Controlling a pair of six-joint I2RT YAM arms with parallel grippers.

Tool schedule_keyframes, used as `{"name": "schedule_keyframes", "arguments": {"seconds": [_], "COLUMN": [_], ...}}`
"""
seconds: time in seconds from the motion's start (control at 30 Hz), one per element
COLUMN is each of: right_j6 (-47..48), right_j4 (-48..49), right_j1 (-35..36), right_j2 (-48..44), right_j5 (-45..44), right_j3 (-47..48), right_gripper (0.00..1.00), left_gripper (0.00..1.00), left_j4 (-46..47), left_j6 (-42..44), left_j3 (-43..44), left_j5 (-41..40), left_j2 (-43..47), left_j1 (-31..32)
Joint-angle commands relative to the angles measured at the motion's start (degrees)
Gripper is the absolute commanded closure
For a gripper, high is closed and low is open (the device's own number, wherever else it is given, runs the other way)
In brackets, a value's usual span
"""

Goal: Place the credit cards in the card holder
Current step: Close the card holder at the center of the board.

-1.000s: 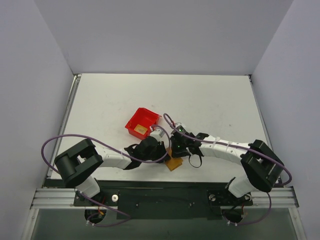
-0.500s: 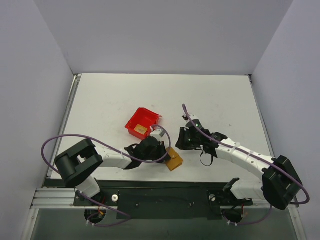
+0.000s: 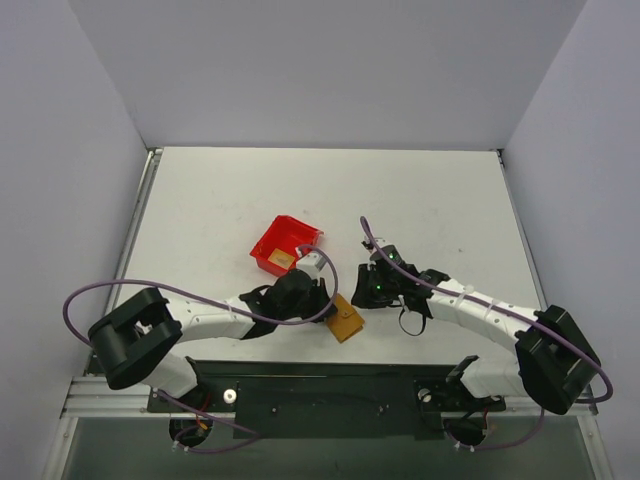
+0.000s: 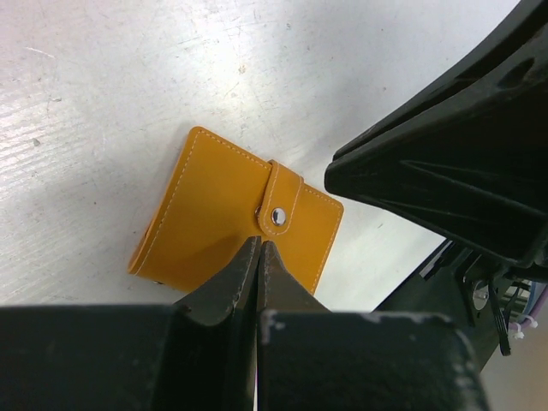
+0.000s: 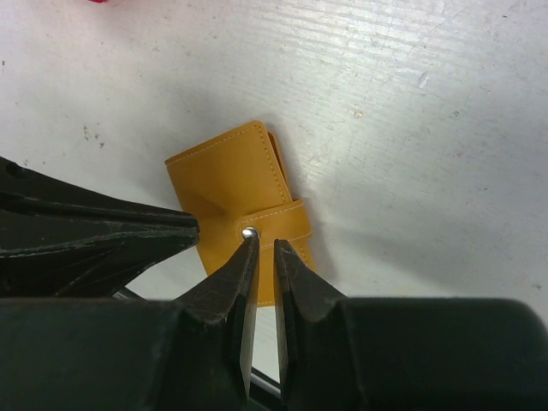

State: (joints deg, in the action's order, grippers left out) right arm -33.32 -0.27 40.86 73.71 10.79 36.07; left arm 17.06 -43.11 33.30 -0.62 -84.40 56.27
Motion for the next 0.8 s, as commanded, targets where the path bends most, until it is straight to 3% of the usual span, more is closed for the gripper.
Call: {"name": "schedule_keyframes", "arguments": {"seconds": [0.0, 0.4, 0.77], "right_j6": [0.5, 2.4, 1.8], "right_j4": [1.8, 2.3, 1.5], "right_j1": [-0.1, 1.2, 3.2], "right_j2": [0.1, 6.3, 5.3], "right_j5": [1.7, 8.9, 2.6], "right_j3": [0.1, 2.2, 3.2], "right_gripper": [0.91, 0.91, 0.91], "left_gripper": [0.97, 0.97, 0.97], "left_j4": [-0.7, 2.6, 2.6], "left_j6": [1.1, -0.2, -0.1], "left_j3": [1.2, -1.9, -2.9], "left_j5": [-1.7, -1.4, -1.3], "left_j2": [0.9, -3.0, -3.3], "left_j1": [0.1, -0.4, -0.4]}}
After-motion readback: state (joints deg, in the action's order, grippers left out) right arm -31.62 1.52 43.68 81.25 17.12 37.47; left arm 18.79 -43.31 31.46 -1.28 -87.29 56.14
